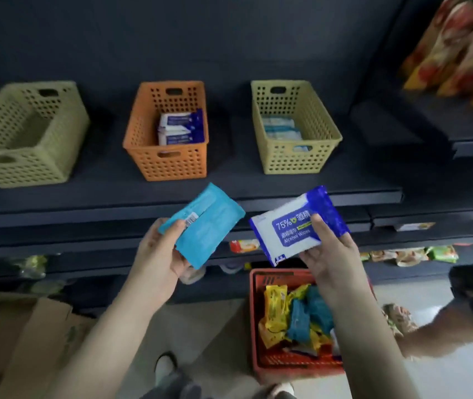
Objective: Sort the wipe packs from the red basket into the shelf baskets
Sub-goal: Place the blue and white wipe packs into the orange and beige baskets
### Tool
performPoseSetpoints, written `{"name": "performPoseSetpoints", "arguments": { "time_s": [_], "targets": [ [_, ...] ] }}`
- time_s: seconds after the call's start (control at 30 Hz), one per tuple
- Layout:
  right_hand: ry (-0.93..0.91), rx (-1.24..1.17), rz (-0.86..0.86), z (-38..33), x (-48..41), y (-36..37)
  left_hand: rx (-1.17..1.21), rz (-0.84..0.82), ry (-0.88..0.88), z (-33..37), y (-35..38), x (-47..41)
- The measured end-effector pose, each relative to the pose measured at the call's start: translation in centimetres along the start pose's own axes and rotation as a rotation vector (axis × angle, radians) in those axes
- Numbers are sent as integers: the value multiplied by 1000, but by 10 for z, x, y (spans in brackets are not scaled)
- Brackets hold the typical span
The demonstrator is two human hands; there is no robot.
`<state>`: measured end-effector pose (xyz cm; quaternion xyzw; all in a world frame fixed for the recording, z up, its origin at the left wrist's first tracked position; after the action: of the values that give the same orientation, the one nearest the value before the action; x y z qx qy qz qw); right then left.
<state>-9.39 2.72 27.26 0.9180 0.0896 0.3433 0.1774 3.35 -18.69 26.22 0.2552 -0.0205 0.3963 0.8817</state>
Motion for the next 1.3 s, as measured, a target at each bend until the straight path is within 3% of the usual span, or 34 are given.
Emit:
{"name": "performPoseSetpoints", "arguments": {
  "time_s": [0.43,0.63,0.87,0.97,1.3],
  "targets": [
    [-113,-84,-126,27,1,183,-1,-36,117,132,-90,-92],
    [-185,47,-97,-12,-44,239,40,33,156,157,-93,-154],
    [-131,313,-80,-42,-159,318,49,94,222,162,-72,-233],
    [-100,517,-20,-35,-212,352,49,132,226,160,-67,-259],
    [67,661,221,-7,-292,377,40,173,195,170,-74,-316]
  ]
}}
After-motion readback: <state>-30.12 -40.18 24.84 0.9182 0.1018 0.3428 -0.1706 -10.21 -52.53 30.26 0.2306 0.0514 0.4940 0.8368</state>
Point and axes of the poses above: each hand's wrist, its own x-axis away from the middle knuckle, its own y-axis out of the palm, z = x × y, the point moved 2 cm from there along -x, towards the middle knuckle, and after that the axes turned 11 degrees about y, right-handed, at the moved point
